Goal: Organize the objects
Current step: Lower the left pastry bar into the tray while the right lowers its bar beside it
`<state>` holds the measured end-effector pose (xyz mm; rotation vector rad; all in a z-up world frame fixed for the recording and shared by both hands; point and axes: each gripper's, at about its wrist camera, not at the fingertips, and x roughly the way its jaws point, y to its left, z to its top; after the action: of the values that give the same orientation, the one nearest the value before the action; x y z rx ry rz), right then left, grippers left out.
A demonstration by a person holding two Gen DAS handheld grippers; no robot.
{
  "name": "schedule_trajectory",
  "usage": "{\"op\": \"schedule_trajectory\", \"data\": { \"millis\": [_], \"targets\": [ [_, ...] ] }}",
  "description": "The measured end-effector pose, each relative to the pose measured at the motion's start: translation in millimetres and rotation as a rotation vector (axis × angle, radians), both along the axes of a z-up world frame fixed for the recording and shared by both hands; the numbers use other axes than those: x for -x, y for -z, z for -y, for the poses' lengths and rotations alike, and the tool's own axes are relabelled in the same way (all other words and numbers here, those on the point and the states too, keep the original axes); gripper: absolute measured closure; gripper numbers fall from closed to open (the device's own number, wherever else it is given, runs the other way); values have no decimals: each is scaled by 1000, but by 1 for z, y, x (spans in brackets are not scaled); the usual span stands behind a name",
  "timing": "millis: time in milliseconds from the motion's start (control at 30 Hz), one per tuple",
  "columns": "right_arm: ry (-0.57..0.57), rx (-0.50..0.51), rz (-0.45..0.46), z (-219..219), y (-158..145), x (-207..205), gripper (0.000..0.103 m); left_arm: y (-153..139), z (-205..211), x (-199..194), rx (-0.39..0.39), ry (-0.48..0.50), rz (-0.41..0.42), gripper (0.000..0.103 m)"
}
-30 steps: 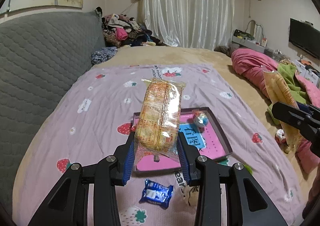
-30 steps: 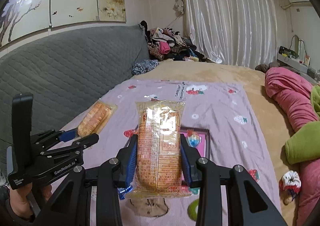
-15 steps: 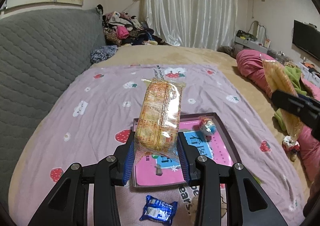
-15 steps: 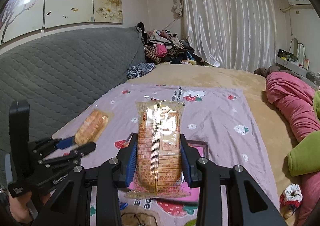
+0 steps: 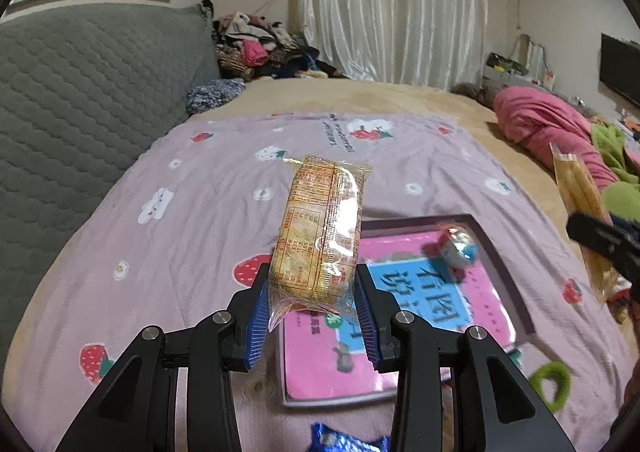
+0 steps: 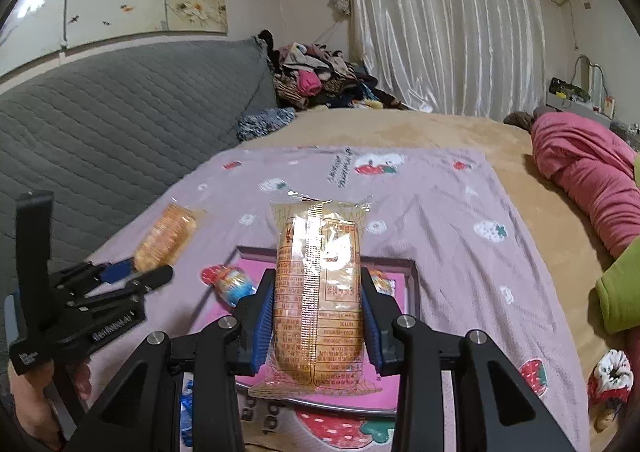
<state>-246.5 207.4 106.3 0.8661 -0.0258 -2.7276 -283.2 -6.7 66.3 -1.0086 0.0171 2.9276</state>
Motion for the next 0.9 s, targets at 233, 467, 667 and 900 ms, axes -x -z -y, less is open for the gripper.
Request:
{"op": "schedule_trajectory", "data": {
  "millis": [233, 467, 667, 900],
  "targets": [
    [51, -15, 43, -2, 41, 20, 65, 54, 8, 19, -68, -7, 73, 62],
    [98, -51, 72, -4, 74, 35, 65, 94, 7, 33, -48, -13, 116, 62],
    [78, -96, 134, 5, 105, 51, 65, 104, 9, 36, -53, -15, 149, 62],
    [83, -112, 199, 4, 125, 60, 65, 117, 4, 40, -56, 4, 196, 62]
  ]
}}
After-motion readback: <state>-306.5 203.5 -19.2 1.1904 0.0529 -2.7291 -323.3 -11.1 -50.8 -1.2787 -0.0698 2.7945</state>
